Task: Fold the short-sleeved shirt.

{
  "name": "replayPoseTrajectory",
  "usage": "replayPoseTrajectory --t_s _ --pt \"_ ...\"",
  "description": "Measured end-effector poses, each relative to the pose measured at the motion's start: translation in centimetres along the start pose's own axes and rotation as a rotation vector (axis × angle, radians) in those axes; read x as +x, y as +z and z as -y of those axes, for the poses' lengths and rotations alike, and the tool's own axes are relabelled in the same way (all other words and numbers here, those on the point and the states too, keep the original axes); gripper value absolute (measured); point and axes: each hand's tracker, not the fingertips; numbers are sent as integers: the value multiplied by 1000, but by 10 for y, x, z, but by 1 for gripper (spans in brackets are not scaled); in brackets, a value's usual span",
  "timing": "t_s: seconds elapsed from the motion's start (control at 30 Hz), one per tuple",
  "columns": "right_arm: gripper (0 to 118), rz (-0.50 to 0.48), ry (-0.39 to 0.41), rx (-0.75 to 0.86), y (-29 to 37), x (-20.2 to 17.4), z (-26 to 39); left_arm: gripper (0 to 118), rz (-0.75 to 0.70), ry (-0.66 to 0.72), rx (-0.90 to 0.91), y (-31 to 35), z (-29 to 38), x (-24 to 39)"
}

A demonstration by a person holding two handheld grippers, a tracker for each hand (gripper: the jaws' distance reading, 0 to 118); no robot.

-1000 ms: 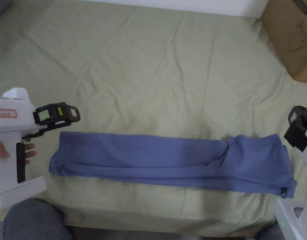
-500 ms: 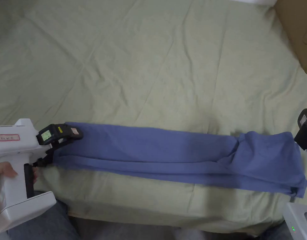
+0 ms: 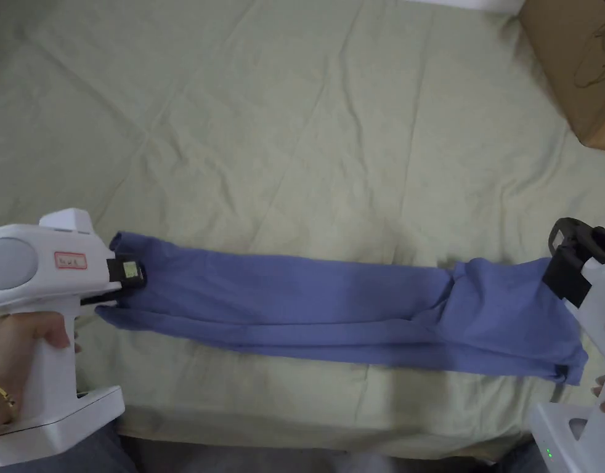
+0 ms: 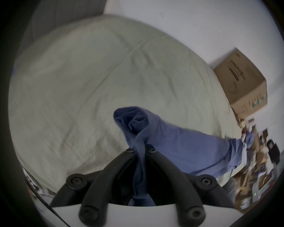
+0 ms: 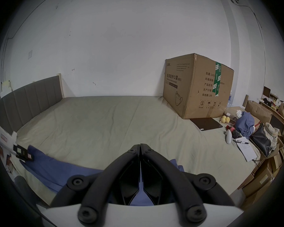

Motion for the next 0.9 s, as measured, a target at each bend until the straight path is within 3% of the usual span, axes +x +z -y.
replayPoseTrajectory --t_s 0.2,0.37,0.6,0.8,0.87,0.9 --pt "0 -5 -18 22 6 6 1 5 114 -92 70 60 -19 72" --pt "0 0 -61 47 14 16 4 5 301 -123 17 61 -21 135" --pt "0 44 -111 60 33 42 15 5 269 -317 -91 -20 12 239" --pt "0 106 -137 46 45 74 34 7 176 -377 -200 -101 58 289" --pt "0 127 -148 36 48 82 40 28 172 -387 -233 -120 71 298" --pt "0 135 -152 31 49 85 42 46 184 -386 -241 -126 77 299"
